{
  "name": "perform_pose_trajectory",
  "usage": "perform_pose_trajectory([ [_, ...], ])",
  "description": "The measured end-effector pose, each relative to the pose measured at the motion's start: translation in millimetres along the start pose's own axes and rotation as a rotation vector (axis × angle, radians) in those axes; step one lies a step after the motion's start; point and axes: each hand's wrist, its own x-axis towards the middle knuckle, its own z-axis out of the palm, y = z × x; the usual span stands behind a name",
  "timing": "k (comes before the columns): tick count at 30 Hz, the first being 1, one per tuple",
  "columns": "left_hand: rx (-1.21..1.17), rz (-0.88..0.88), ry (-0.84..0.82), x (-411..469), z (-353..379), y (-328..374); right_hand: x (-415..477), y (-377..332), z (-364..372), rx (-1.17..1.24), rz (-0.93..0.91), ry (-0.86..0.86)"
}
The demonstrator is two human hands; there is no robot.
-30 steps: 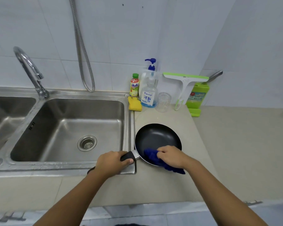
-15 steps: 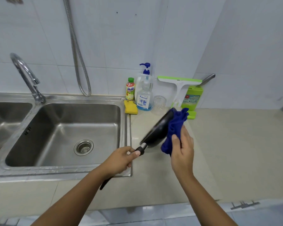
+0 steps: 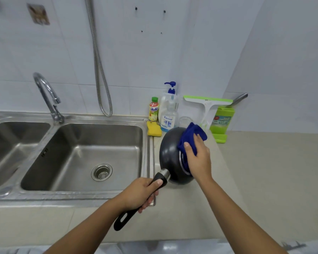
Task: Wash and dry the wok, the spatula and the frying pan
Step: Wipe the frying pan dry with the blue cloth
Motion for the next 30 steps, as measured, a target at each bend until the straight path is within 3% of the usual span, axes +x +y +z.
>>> perform_pose_trajectory([
  [4, 0.064, -0.023, 0.107, 6, -13, 5, -25, -24, 27, -0.282, -0.306, -0.133],
  [6, 0.201, -0.02, 0.157, 7, -19, 7, -12, -35, 31, -0.34, -0.328, -0.114],
  [8, 0.337, -0.017, 0.195, 7, -26, 7, 11, -42, 30, -0.289, -0.229, -0.094],
  [11, 0.514, -0.007, 0.217, 3, -33, 3, 44, -48, 18, 0.059, 0.033, -0.011],
  [13, 0.579, 0.005, 0.226, 2, -37, 0, 47, -53, 16, 0.189, 0.105, 0.034],
  [15, 0.619, -0.009, 0.241, 4, -41, 0, 33, -52, 25, 0.053, 0.016, 0.02],
  [18, 0.681, -0.025, 0.254, 9, -45, 2, 3, -57, 44, -0.393, -0.347, -0.051],
  [20, 0.687, -0.016, 0.252, 10, -48, 3, 6, -63, 43, -0.46, -0.415, -0.13],
  [23, 0.71, 0.0, 0.258, 7, -49, 3, 33, -66, 28, -0.222, -0.213, -0.119],
  [27, 0.642, 0.039, 0.295, 0, -45, -2, 64, -56, -2, 0.36, 0.19, -0.059],
  [30, 0.463, 0.05, 0.271, -4, -42, 1, 63, -39, -10, 0.475, 0.408, 0.014],
])
